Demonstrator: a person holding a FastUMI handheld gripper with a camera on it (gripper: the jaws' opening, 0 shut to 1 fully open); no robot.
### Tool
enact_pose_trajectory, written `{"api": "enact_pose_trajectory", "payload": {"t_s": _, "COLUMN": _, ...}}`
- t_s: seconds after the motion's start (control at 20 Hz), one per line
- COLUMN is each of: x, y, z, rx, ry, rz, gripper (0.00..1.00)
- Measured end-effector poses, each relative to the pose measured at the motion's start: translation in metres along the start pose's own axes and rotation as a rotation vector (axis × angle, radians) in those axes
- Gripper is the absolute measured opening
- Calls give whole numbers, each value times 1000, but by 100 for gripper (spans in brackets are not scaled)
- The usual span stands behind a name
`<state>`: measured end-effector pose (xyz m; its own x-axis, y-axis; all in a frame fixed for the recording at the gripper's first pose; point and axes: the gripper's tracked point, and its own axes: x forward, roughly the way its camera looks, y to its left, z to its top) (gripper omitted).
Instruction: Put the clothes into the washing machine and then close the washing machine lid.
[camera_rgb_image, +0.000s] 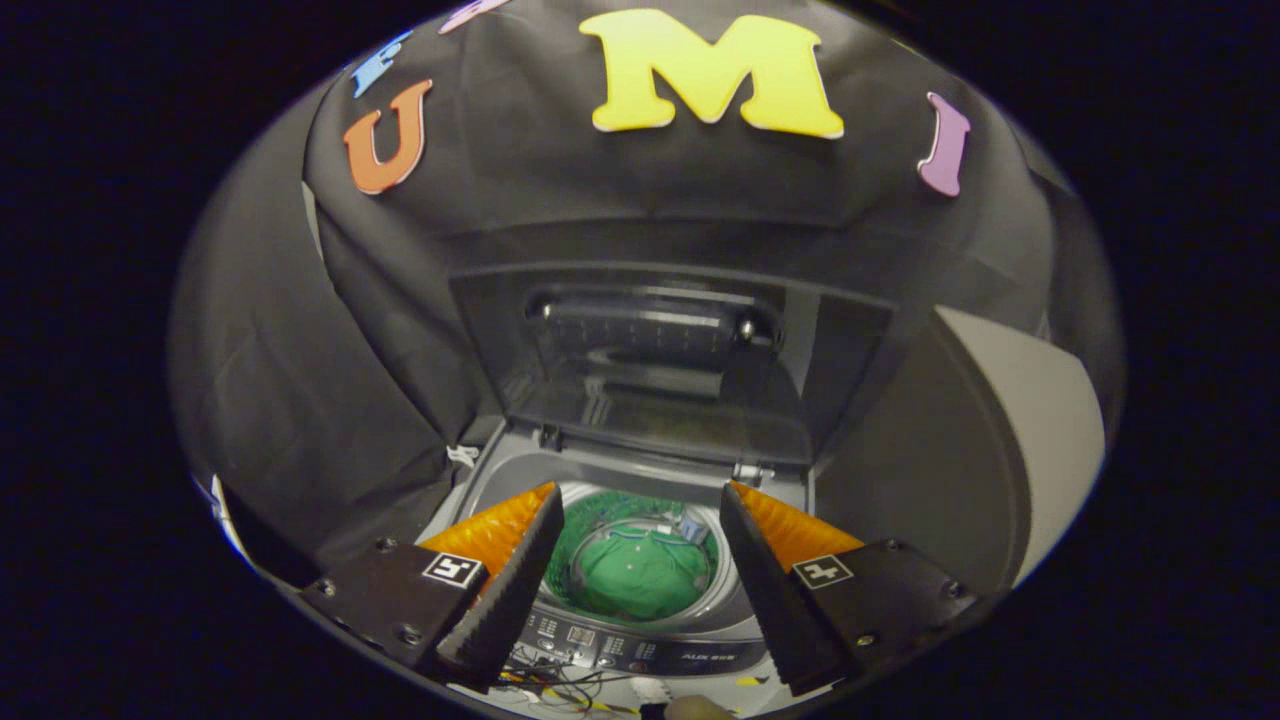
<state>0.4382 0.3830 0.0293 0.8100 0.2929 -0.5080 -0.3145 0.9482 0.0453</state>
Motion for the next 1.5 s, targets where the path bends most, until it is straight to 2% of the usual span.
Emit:
{"api": "enact_pose_trajectory", "payload": {"t_s": 0.3, "x": -27, "y": -2, "z": 65, "rx": 25, "ry": -166, "rz": -4, "gripper": 98}}
{"api": "enact_pose_trajectory", "payload": {"t_s": 0.7, "x": -29, "y": 7, "z": 150, "rx": 22, "ry": -311, "rz": -46, "gripper": 98}}
{"api": "enact_pose_trajectory", "payload": {"t_s": 1.1, "x": 21, "y": 6, "z": 187, "rx": 33, "ry": -275, "rz": -127, "gripper": 98}}
{"api": "enact_pose_trajectory", "payload": {"t_s": 1.3, "x": 53, "y": 7, "z": 183, "rx": 64, "ry": -206, "rz": -144, "gripper": 98}}
{"api": "enact_pose_trajectory", "payload": {"t_s": 1.5, "x": 89, "y": -6, "z": 170, "rx": 116, "ry": -112, "rz": -204, "gripper": 98}}
